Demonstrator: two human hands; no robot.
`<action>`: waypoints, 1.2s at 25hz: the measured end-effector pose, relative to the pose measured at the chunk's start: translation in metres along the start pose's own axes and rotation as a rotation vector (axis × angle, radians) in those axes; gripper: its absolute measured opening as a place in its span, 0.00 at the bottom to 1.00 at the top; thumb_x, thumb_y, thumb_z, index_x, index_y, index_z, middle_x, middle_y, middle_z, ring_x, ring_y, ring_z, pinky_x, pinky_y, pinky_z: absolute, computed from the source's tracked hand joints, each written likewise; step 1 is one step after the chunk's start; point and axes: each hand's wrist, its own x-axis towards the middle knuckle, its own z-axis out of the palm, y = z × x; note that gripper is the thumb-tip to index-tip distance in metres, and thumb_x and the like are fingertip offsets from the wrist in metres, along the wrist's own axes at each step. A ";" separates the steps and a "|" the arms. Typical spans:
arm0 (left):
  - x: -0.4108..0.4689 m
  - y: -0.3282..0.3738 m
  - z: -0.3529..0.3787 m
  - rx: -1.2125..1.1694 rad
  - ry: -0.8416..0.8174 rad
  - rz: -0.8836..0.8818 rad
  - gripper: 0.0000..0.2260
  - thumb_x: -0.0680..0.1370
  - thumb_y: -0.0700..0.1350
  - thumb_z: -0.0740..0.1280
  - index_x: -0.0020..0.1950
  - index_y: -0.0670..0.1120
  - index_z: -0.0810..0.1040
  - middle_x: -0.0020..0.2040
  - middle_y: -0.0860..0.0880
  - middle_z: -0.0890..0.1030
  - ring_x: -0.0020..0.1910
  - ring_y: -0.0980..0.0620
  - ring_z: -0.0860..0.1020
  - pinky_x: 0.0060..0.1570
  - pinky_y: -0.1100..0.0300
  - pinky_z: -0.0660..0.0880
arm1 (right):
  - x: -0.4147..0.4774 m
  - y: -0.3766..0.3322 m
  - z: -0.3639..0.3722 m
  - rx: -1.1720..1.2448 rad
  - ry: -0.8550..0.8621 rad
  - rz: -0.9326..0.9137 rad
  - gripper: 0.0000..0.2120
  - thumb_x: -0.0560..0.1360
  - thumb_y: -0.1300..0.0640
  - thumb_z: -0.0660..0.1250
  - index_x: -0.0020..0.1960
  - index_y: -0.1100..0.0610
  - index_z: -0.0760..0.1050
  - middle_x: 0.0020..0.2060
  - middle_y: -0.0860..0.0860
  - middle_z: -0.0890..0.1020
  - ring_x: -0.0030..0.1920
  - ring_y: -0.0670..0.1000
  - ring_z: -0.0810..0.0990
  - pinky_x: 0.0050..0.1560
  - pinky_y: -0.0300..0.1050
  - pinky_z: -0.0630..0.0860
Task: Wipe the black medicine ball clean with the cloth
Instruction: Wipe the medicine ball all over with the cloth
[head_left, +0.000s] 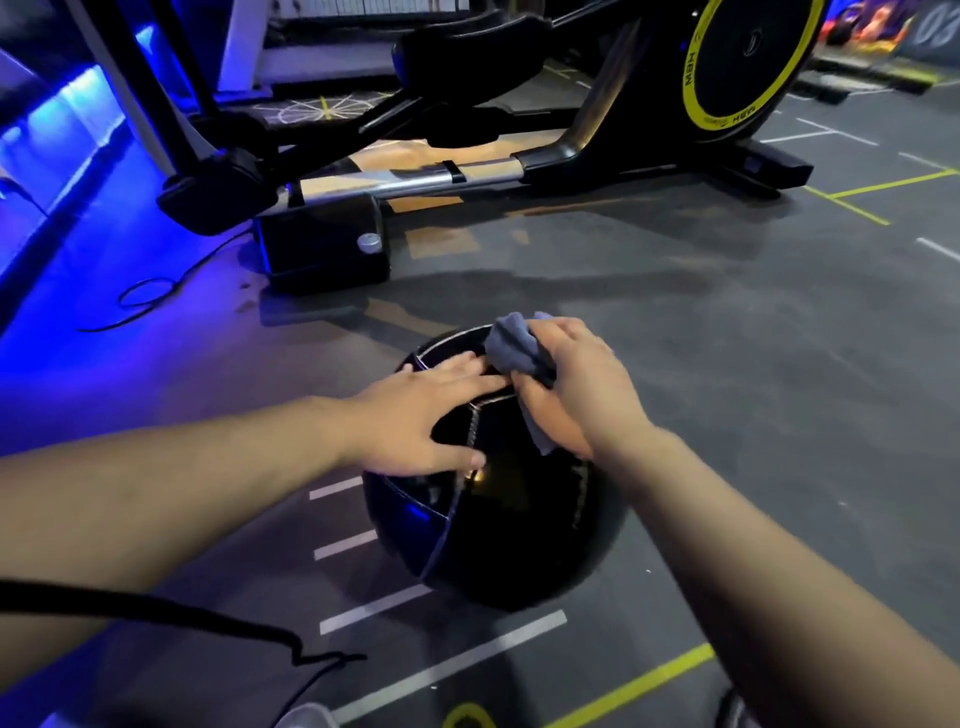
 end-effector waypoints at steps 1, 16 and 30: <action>-0.001 0.004 -0.001 -0.152 0.070 -0.034 0.31 0.74 0.60 0.67 0.75 0.60 0.61 0.78 0.55 0.60 0.77 0.57 0.57 0.73 0.58 0.57 | 0.011 -0.001 -0.004 -0.028 -0.074 -0.003 0.17 0.70 0.50 0.67 0.58 0.52 0.76 0.59 0.55 0.78 0.60 0.59 0.77 0.59 0.51 0.75; 0.011 0.011 0.026 -0.140 0.033 -0.031 0.50 0.63 0.62 0.77 0.75 0.68 0.46 0.79 0.61 0.52 0.74 0.57 0.60 0.70 0.56 0.64 | -0.058 0.093 -0.062 0.201 0.202 0.525 0.12 0.67 0.50 0.65 0.47 0.54 0.77 0.44 0.51 0.81 0.47 0.57 0.80 0.47 0.46 0.74; -0.008 0.030 0.040 -0.003 0.183 -0.046 0.42 0.65 0.72 0.65 0.75 0.58 0.60 0.75 0.63 0.61 0.71 0.61 0.64 0.72 0.55 0.56 | 0.010 0.064 -0.067 0.003 -0.162 0.130 0.08 0.69 0.51 0.69 0.43 0.55 0.74 0.45 0.50 0.79 0.47 0.55 0.79 0.48 0.43 0.71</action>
